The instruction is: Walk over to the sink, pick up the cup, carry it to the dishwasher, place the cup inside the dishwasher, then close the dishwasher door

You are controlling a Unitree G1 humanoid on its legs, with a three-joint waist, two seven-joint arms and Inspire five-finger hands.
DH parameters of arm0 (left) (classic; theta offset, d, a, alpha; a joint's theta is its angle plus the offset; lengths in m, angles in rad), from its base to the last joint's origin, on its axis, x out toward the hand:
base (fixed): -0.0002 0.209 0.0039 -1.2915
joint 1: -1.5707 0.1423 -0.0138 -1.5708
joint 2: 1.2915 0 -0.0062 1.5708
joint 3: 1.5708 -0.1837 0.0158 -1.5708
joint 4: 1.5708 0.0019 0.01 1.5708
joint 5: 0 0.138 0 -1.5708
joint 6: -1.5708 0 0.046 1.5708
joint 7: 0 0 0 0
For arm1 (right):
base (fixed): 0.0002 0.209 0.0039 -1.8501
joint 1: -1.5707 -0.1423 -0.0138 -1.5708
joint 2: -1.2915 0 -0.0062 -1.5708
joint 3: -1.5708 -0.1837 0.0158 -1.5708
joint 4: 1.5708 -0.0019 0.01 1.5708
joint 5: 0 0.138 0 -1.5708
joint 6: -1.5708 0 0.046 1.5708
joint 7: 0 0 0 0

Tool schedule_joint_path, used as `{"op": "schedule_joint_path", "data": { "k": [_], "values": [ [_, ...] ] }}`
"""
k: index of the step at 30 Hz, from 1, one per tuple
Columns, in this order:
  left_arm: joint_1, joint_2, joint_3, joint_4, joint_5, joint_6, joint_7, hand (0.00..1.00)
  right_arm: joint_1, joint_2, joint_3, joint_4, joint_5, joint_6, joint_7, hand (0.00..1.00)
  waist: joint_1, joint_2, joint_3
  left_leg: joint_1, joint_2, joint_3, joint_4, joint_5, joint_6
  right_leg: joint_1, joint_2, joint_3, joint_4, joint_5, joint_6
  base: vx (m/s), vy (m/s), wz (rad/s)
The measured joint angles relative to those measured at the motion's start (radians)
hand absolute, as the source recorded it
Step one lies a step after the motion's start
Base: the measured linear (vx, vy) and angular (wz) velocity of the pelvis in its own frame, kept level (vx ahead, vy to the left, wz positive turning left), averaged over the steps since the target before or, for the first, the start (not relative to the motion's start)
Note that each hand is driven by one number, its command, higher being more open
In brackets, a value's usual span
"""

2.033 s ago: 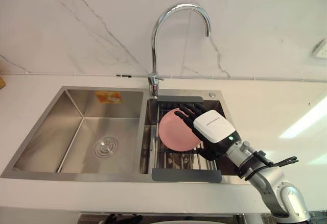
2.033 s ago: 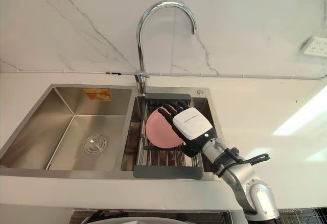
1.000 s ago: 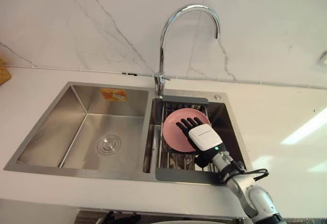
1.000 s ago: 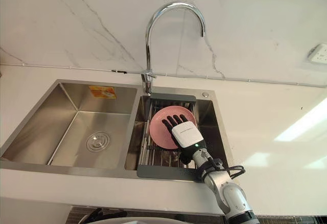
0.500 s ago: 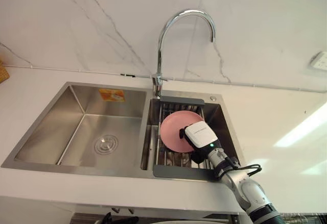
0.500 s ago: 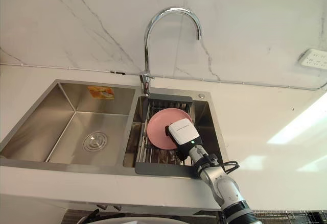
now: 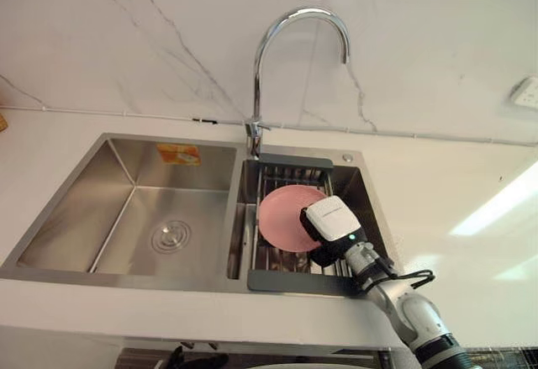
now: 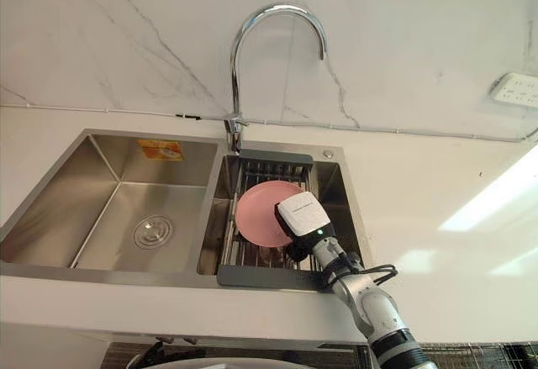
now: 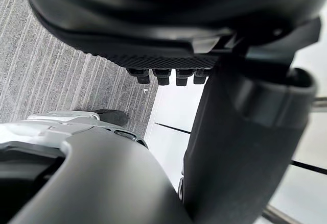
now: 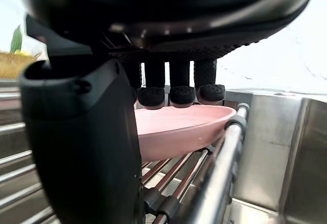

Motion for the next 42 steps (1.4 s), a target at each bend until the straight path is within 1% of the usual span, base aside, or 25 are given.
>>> {"op": "schedule_joint_path", "data": {
  "k": [2,5,6,12,14,16,17,18,20,23,24,26,28,30,32,33,34,35,36,37,39,42],
  "values": [
    [0.000,-0.007,0.000,-0.006,0.000,-0.001,0.000,1.00,0.017,-0.010,-0.019,-0.030,0.002,-0.020,0.000,0.00,0.001,0.014,0.009,0.000,0.000,-0.002,0.000,0.000,0.000,0.000,0.000,-0.001,0.000,0.002,-0.003,0.00,0.000,0.00],
    [-0.001,-0.016,0.000,-0.008,0.000,-0.001,0.000,1.00,0.034,-0.024,-0.033,-0.061,0.038,-0.030,0.000,0.00,0.000,0.032,0.020,0.000,0.001,-0.004,0.001,0.000,0.000,0.001,0.001,-0.001,0.000,0.003,-0.004,0.00,0.000,0.00],
    [-0.001,-0.017,0.000,-0.009,0.000,-0.001,0.000,1.00,0.036,-0.026,-0.036,-0.064,0.049,-0.030,0.000,0.00,0.000,0.033,0.021,0.000,0.002,-0.005,0.002,0.000,0.001,0.001,0.001,-0.002,0.000,0.003,-0.004,0.00,0.000,0.00],
    [0.005,-0.028,0.000,-0.037,-0.003,0.004,0.000,1.00,0.078,-0.027,-0.094,-0.100,0.254,-0.028,0.010,0.00,-0.009,0.056,0.034,0.000,0.005,-0.013,0.003,0.003,0.002,0.004,0.004,-0.006,0.001,0.003,-0.004,0.00,0.000,0.01],
    [0.004,-0.033,0.000,-0.040,-0.010,0.007,0.000,1.00,0.077,-0.007,-0.119,-0.109,0.334,0.004,0.011,0.00,-0.011,0.062,0.035,0.000,0.005,-0.016,0.003,0.003,0.002,0.006,0.004,-0.009,0.004,0.003,-0.004,-0.01,-0.001,0.04],
    [0.005,-0.043,0.000,-0.044,-0.011,0.017,0.000,1.00,0.067,0.031,-0.206,-0.151,0.433,0.057,0.015,0.00,-0.011,0.067,0.032,0.000,0.005,-0.019,0.003,0.003,0.002,0.007,0.004,-0.011,0.004,0.003,-0.004,0.00,0.005,0.04],
    [0.007,-0.045,0.000,-0.045,-0.011,0.024,0.000,1.00,0.056,0.037,-0.253,-0.181,0.483,0.080,0.026,0.00,-0.011,0.068,0.032,0.002,0.005,-0.020,0.003,0.003,0.002,0.009,0.004,-0.013,0.004,0.003,-0.004,0.00,0.000,0.00],
    [0.010,-0.045,0.000,-0.046,-0.013,0.032,0.000,1.00,0.038,0.037,-0.289,-0.208,0.554,0.116,0.070,0.00,-0.013,0.068,0.032,0.007,0.006,-0.020,0.003,0.003,0.002,0.012,0.004,-0.013,0.004,0.003,-0.004,0.00,0.000,0.00],
    [0.011,-0.044,0.000,-0.050,-0.027,0.045,0.002,1.00,0.013,0.038,-0.322,-0.217,0.653,0.160,0.107,0.00,-0.019,0.068,0.031,0.010,0.006,-0.020,0.005,0.003,0.002,0.016,0.004,-0.013,0.004,0.003,-0.004,0.00,0.000,0.00],
    [0.012,-0.046,0.000,-0.073,-0.049,0.062,0.016,1.00,0.005,0.060,-0.331,-0.215,0.731,0.224,0.123,0.00,-0.022,0.067,0.032,0.011,0.005,-0.020,0.004,0.003,0.003,0.017,0.003,-0.013,0.004,0.003,-0.004,0.00,0.000,0.00],
    [0.012,-0.048,0.000,-0.078,-0.050,0.064,0.018,1.00,0.005,0.070,-0.331,-0.214,0.739,0.231,0.122,1.00,-0.022,0.067,0.031,0.011,0.005,-0.020,0.004,0.003,0.003,0.017,0.003,-0.013,0.004,0.003,-0.004,0.00,0.000,0.00],
    [0.004,-0.053,0.000,-0.089,-0.051,0.069,0.023,1.00,0.005,0.105,-0.331,-0.213,0.740,0.240,0.123,1.00,-0.021,0.066,0.031,0.011,0.005,-0.020,0.006,0.003,0.003,0.018,0.003,-0.013,0.004,0.003,-0.004,0.00,0.000,0.00],
    [-0.004,-0.054,0.000,-0.090,-0.050,0.078,0.027,1.00,0.005,0.116,-0.331,-0.213,0.725,0.240,0.122,1.00,-0.019,0.064,0.030,0.011,0.005,-0.021,0.008,0.002,0.004,0.020,0.003,-0.013,0.004,0.003,-0.005,0.00,0.000,0.00],
    [-0.005,-0.054,0.002,-0.090,-0.051,0.083,0.028,1.00,0.004,0.119,-0.333,-0.213,0.693,0.227,0.120,1.00,-0.018,0.062,0.029,0.011,0.005,-0.021,0.009,0.002,0.004,0.021,0.003,-0.013,0.003,0.004,-0.005,0.00,0.000,0.00],
    [-0.006,-0.054,0.005,-0.093,-0.051,0.087,0.030,1.00,0.003,0.119,-0.334,-0.219,0.632,0.180,0.122,1.00,-0.017,0.060,0.027,0.011,0.006,-0.021,0.010,0.002,0.005,0.021,0.004,-0.012,0.003,0.004,-0.006,0.00,0.000,0.00],
    [-0.006,-0.058,0.018,-0.093,-0.050,0.089,0.030,1.00,0.003,0.117,-0.336,-0.226,0.598,0.147,0.127,1.00,-0.016,0.059,0.027,0.010,0.007,-0.021,0.010,0.001,0.005,0.021,0.004,-0.011,0.002,0.004,-0.006,0.00,0.000,0.00],
    [-0.005,-0.060,0.021,-0.093,-0.051,0.089,0.031,1.00,0.003,0.116,-0.337,-0.235,0.579,0.134,0.132,1.00,-0.016,0.058,0.026,0.010,0.007,-0.021,0.010,0.000,0.005,0.021,0.004,-0.011,0.002,0.004,-0.006,0.00,0.000,0.00],
    [-0.005,-0.060,0.022,-0.093,-0.050,0.089,0.031,1.00,0.003,0.112,-0.338,-0.254,0.557,0.114,0.146,1.00,-0.015,0.057,0.026,0.010,0.008,-0.021,0.010,0.000,0.005,0.021,0.005,-0.011,0.002,0.004,-0.006,0.00,0.000,0.00],
    [-0.005,-0.060,0.023,-0.093,-0.050,0.089,0.030,1.00,0.002,0.096,-0.339,-0.291,0.525,0.077,0.169,1.00,-0.013,0.056,0.026,0.009,0.009,-0.021,0.010,0.000,0.006,0.021,0.006,-0.012,0.001,0.004,-0.006,0.00,0.000,0.00],
    [-0.006,-0.060,0.024,-0.093,-0.050,0.089,0.030,1.00,0.002,0.091,-0.339,-0.300,0.523,0.071,0.174,1.00,-0.012,0.055,0.026,0.009,0.009,-0.020,0.010,0.000,0.005,0.021,0.006,-0.012,0.002,0.004,-0.006,0.00,0.000,0.00],
    [-0.005,-0.066,0.044,-0.101,-0.050,0.091,0.028,1.00,0.000,0.059,-0.340,-0.360,0.516,0.029,0.210,1.00,-0.010,0.050,0.026,0.009,0.009,-0.020,0.010,-0.001,0.005,0.021,0.006,-0.013,0.005,0.004,-0.006,0.00,0.000,0.00],
    [0.003,-0.065,0.065,-0.110,-0.049,0.093,0.019,1.00,-0.005,0.026,-0.341,-0.420,0.513,-0.022,0.258,1.00,-0.010,0.033,0.019,0.007,0.009,-0.019,0.010,0.000,0.005,0.021,0.005,-0.015,0.005,0.004,-0.005,0.00,0.000,0.00]
  ]
}}
